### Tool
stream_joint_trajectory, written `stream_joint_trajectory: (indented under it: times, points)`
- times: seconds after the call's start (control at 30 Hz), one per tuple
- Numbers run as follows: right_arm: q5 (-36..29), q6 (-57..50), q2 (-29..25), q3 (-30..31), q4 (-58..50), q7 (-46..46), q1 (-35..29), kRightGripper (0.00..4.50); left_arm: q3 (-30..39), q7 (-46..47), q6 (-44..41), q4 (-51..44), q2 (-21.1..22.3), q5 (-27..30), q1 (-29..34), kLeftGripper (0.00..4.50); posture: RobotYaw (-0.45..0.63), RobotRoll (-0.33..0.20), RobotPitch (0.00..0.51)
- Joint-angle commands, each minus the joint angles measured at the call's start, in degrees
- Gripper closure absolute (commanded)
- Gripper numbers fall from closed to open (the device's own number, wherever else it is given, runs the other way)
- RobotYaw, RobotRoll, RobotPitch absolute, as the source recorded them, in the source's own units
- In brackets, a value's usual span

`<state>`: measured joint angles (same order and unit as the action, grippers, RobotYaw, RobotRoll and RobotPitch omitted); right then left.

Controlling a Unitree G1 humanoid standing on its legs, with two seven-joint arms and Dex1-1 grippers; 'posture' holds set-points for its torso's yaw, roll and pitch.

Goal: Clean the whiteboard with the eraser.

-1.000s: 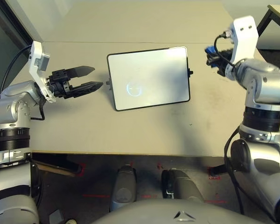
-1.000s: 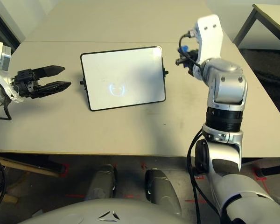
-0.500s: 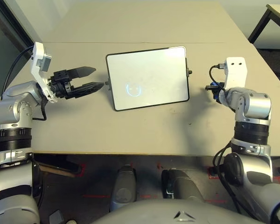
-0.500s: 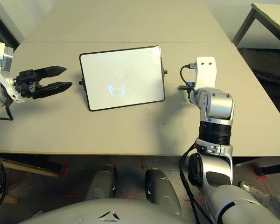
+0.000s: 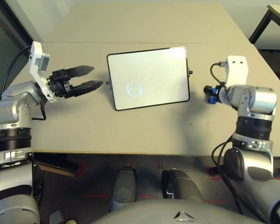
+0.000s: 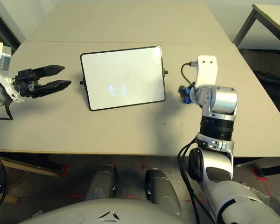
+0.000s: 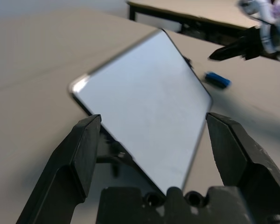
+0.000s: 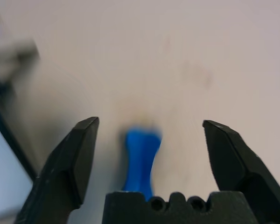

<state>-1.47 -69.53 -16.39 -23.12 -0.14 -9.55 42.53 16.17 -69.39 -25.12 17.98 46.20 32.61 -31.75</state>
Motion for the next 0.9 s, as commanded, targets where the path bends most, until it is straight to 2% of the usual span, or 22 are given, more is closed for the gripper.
stream_joint_trajectory:
  times: [0.03,0.2,0.33,0.5,0.7,0.9]
  points:
    - [-6.26,23.25,-2.90,-3.50,3.76,-8.19,-1.51,0.04,3.98,6.04,4.27,4.66,-0.33,-1.25,-2.59,0.00,0.28,0.000,0.078]
    - [-6.51,42.85,-5.66,-4.98,15.77,-6.58,-5.84,0.04,7.12,30.57,15.46,15.35,-3.73,-10.68,-5.38,0.00,0.28,0.000,0.077]
    - [-5.49,58.37,-5.39,-3.27,24.20,-5.22,-9.03,0.04,8.39,40.52,20.78,18.95,-6.96,-13.37,-4.05,0.00,0.29,0.000,0.075]
    - [-3.02,75.85,-1.97,-2.75,36.14,5.10,-12.24,0.04,9.24,57.23,30.37,27.10,-11.10,-19.09,-0.51,0.00,0.28,0.000,0.076]
    - [-5.70,83.86,-1.50,-3.04,47.91,6.97,-11.42,0.04,9.08,63.73,35.05,33.19,-13.68,-19.99,-0.51,0.00,0.29,0.000,0.076]
    - [-7.64,88.02,-1.98,-2.60,53.28,5.75,-10.44,0.04,7.39,64.24,37.29,35.77,-15.40,-20.22,-3.31,0.00,0.32,0.000,0.075]
